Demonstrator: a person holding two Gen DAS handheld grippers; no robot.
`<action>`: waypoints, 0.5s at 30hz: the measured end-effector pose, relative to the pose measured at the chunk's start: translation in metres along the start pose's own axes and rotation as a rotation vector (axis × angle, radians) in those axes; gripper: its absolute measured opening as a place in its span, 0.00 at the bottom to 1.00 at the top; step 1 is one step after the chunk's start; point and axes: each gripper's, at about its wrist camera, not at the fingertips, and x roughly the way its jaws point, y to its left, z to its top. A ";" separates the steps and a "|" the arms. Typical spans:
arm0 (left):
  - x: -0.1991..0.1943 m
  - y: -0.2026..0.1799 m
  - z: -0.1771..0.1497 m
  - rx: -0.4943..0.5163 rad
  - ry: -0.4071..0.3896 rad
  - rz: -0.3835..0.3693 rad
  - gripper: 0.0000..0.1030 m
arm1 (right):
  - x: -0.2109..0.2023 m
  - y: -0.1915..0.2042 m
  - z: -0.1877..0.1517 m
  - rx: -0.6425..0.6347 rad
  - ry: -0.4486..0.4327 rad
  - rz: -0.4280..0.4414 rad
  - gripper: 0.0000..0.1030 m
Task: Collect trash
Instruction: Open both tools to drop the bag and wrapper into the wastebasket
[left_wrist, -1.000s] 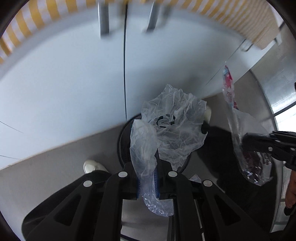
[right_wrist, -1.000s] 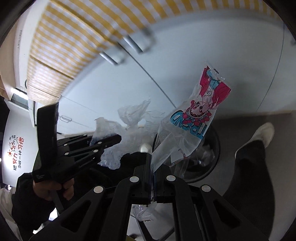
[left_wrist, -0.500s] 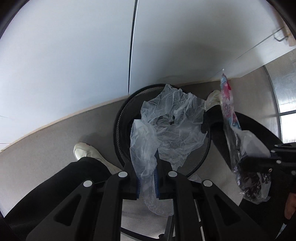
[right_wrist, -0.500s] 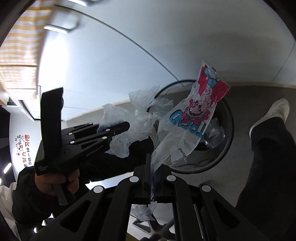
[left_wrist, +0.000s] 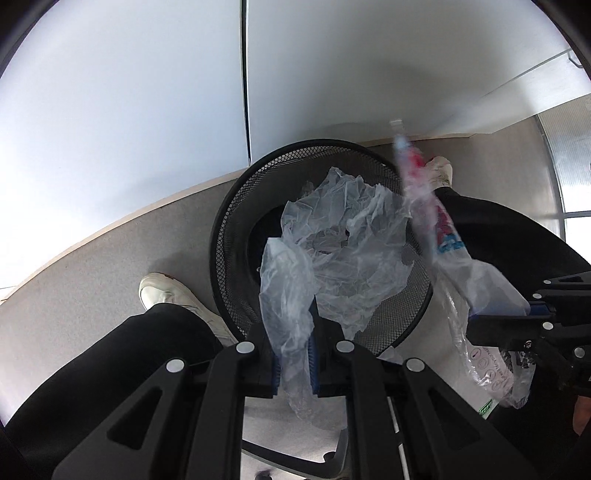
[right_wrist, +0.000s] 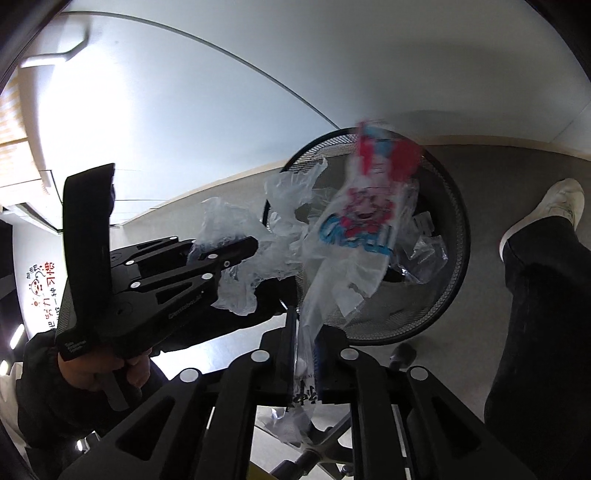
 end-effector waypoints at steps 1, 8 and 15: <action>0.000 -0.001 0.001 -0.001 0.003 -0.002 0.13 | 0.000 0.000 0.001 0.003 0.005 -0.001 0.14; 0.009 0.000 0.001 0.011 0.019 0.017 0.16 | -0.005 -0.005 0.004 0.029 -0.015 -0.043 0.40; 0.015 -0.001 -0.001 0.022 0.018 0.058 0.68 | -0.018 -0.014 0.009 0.076 -0.071 -0.060 0.79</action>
